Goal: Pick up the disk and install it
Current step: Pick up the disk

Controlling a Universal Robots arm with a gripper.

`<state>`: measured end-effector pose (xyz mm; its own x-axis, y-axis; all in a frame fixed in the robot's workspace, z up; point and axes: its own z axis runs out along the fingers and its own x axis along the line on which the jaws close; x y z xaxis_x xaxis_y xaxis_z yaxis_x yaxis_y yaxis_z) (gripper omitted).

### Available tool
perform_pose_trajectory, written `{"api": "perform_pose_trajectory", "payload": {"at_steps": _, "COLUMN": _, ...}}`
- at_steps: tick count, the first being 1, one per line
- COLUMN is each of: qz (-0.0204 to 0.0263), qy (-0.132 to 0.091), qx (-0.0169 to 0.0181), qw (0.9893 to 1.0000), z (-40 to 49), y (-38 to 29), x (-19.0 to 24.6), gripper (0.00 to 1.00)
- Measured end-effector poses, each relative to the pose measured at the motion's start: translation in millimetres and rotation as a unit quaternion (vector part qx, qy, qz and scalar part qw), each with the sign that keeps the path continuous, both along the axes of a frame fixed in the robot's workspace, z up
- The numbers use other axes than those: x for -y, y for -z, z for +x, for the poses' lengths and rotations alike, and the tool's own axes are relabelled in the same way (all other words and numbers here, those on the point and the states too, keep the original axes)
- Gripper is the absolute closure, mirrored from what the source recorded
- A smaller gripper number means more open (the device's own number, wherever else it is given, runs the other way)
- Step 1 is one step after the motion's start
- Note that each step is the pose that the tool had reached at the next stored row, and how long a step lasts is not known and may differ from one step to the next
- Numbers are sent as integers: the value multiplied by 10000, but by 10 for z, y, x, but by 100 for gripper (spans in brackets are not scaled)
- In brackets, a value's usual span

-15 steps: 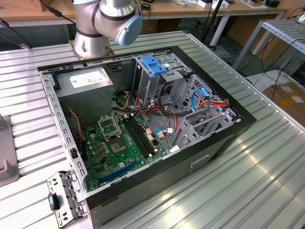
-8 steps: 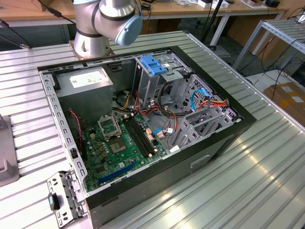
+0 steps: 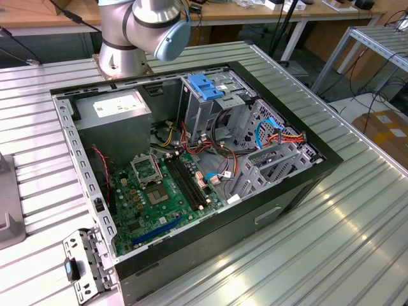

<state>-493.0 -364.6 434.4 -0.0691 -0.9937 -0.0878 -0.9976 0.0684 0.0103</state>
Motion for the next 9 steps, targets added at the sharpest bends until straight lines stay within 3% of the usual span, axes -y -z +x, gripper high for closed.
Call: {"api": "perform_pose_trajectory", "payload": {"at_steps": 9, "qz": 1, "qy": 0, "qx": 0, "qw": 10000, "z": 0, "y": 0, "x": 0, "gripper": 63}}
